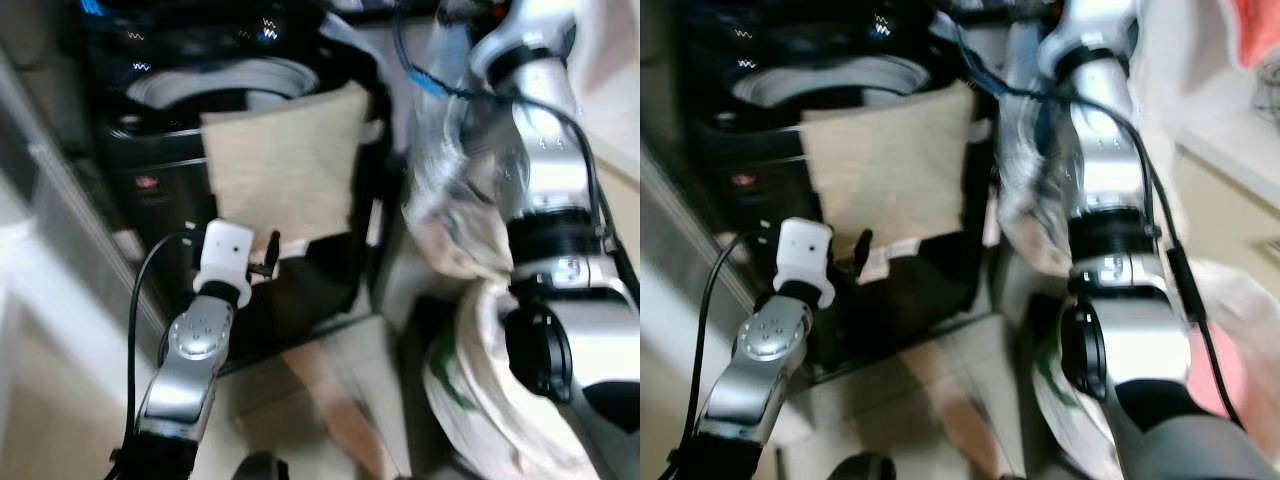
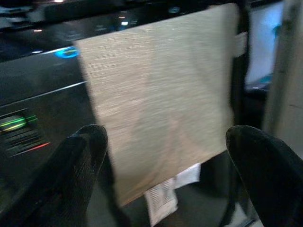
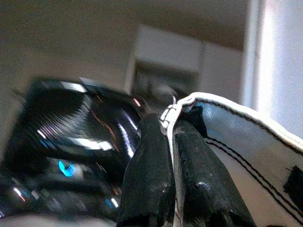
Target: Clothes washing
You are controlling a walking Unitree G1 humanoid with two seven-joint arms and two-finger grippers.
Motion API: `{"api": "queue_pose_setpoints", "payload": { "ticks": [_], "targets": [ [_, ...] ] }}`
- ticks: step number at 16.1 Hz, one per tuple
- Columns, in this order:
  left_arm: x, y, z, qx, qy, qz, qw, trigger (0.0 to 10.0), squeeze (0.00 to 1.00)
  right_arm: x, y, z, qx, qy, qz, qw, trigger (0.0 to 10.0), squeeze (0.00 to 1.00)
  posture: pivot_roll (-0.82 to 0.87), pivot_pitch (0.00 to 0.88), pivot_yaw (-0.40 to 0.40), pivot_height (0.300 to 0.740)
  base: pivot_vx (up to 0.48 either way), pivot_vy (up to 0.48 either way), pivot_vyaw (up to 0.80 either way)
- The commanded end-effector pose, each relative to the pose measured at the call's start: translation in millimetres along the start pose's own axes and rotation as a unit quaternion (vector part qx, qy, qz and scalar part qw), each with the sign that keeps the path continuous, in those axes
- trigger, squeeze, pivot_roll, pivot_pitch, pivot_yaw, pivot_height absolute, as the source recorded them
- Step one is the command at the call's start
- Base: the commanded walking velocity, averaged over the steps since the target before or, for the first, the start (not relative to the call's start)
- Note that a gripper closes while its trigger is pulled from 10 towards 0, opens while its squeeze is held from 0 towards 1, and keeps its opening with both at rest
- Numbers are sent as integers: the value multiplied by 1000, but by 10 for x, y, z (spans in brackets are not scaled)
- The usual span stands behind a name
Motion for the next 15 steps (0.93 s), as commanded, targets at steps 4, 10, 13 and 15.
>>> {"api": "queue_pose_setpoints", "payload": {
  "ticks": [4, 10, 13, 15],
  "targets": [
    [43, 42, -24, 1, -5, -11, 1000, 10000, 0, 298, 219, 92, 28, 5, -67, 997, 0, 0, 3, 0, -39, 740, 0, 0, 666],
    [104, 64, 2, 29, -4, -27, 999, 10000, 0, -967, -696, 62, -50, 32, 191, 980, 0, 0, 6, 0, -63, 740, 0, 0, 552],
    [146, 94, -8, 22, 2, -34, 999, 10000, 0, -1242, -1119, 94, -66, 7, 252, 965, 3765, 0, -20, 0, -38, 740, 0, 0, 0],
    [197, 126, -20, 17, 17, -46, 999, 10000, 0, -1250, -1228, 87, -71, -13, 251, 965, 10000, 0, -32, 0, -26, 740, 0, 0, 0]
  ]
}}
Point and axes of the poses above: a point about 5 cm out from each wrist's last joint towards the gripper, its own y axis pointing out of the wrist towards the gripper, its own x axis along the axis of the wrist's last joint, z = x × y, the point moved 1 cm from there along y, pointing out of the wrist towards the gripper, and after that the axes turned 4 degrees about -y, right-handed, at the moved point
